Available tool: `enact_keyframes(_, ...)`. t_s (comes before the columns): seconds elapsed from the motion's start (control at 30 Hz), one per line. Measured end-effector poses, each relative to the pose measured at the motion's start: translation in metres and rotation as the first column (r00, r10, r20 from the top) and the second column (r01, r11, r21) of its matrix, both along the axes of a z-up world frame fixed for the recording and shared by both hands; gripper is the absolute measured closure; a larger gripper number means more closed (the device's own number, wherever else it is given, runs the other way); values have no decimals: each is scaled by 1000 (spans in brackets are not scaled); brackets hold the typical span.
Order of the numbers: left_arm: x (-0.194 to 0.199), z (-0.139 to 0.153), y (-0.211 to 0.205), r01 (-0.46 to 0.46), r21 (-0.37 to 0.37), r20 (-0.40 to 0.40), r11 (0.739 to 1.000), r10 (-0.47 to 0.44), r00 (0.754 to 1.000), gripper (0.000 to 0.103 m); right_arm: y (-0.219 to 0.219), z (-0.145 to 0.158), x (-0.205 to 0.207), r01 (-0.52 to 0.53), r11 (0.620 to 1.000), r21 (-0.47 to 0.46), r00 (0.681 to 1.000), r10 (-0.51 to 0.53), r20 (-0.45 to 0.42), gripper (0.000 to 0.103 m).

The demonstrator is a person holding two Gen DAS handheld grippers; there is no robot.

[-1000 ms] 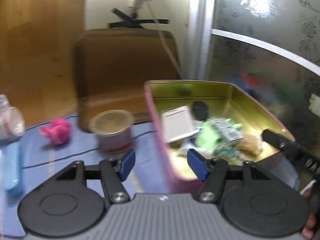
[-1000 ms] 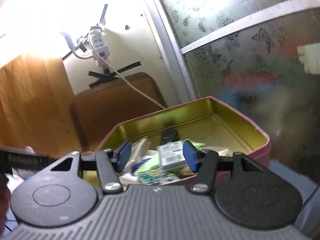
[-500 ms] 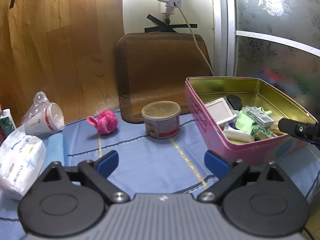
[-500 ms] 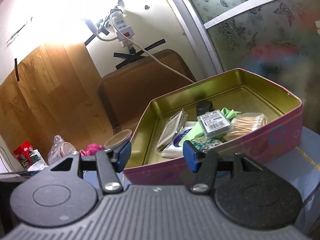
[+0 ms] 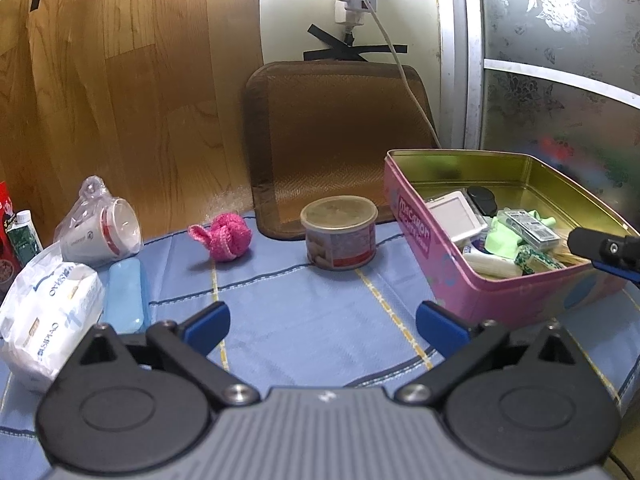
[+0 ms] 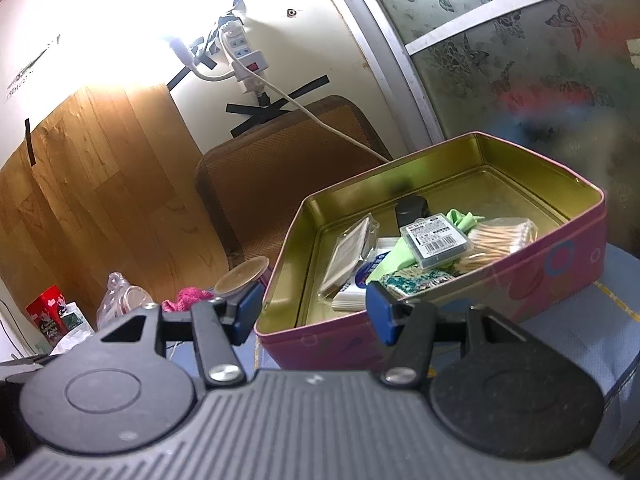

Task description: Organize soft objects

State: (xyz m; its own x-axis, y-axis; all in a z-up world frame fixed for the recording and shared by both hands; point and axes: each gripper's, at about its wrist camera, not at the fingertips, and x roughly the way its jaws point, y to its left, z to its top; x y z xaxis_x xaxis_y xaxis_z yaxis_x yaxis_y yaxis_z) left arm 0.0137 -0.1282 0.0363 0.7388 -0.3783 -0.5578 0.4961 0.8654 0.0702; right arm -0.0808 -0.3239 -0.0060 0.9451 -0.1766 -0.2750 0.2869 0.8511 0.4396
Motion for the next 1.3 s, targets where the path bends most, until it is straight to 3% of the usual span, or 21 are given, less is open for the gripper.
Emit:
enact_keyframes(0.37,1,0,0,6,-2,-11,1000,-6,1000,0,2,-1,1,-7,1000,2,1000,7,-4,43)
enact_keyframes(0.57,-9,3,-4,33,-6,23,999,-33,999,0,-3,-1,-2,12,1000,26,1000,-13,14,43)
enact_keyframes(0.9,-24,9,-3,99,-78,66,992,-94,993,0,-1,-1,-2,33,999,34,999,-34,20,42)
enact_keyframes(1.3,-28,7,-4,98,-65,97,993,-92,991,0,1,-4,1,33,999,37,999,-33,3,40)
